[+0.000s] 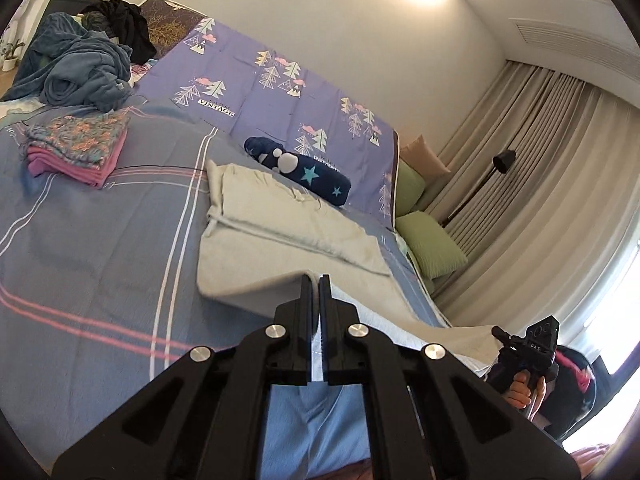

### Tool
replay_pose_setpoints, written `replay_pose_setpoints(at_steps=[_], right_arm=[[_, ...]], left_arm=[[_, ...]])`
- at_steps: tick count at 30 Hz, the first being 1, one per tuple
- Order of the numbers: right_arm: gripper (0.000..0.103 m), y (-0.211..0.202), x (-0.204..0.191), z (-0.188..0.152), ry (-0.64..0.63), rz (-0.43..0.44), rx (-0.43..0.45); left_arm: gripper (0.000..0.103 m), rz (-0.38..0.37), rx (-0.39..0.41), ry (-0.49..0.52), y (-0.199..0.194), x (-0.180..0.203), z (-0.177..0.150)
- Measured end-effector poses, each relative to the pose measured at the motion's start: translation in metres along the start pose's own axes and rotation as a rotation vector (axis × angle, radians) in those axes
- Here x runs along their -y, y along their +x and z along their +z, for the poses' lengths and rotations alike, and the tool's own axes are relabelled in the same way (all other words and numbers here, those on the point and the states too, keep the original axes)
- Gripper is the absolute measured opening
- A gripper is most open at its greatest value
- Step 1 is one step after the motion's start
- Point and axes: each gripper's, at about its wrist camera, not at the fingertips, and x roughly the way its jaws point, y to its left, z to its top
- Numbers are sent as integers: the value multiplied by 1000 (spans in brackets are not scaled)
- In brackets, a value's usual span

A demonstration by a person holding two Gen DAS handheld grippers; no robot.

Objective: Fold small clothes

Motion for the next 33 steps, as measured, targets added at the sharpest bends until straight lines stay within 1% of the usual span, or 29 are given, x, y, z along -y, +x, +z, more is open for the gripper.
replay_pose_setpoints(at_steps=[5,9,14,26,29,33], right_arm=[[7,20,-11,28,-34,-21,8],[7,38,-13,50,-50,-30,24],[7,63,-8,75,-55,-48,27],[7,135,11,151,-66,-87,28],[7,160,16,174,-72,-95,25],[7,204,33,205,-61,-127,7]], left_arm=[[2,22,-10,9,12,-3,19],[2,53,-8,11,28,-4,41],[2,53,-6,13,49,-5,66],[2,87,-20,18,120,-11,129],[2,100,-27,6,141,-20,146],[2,123,-49,-11,181,-37,173]])
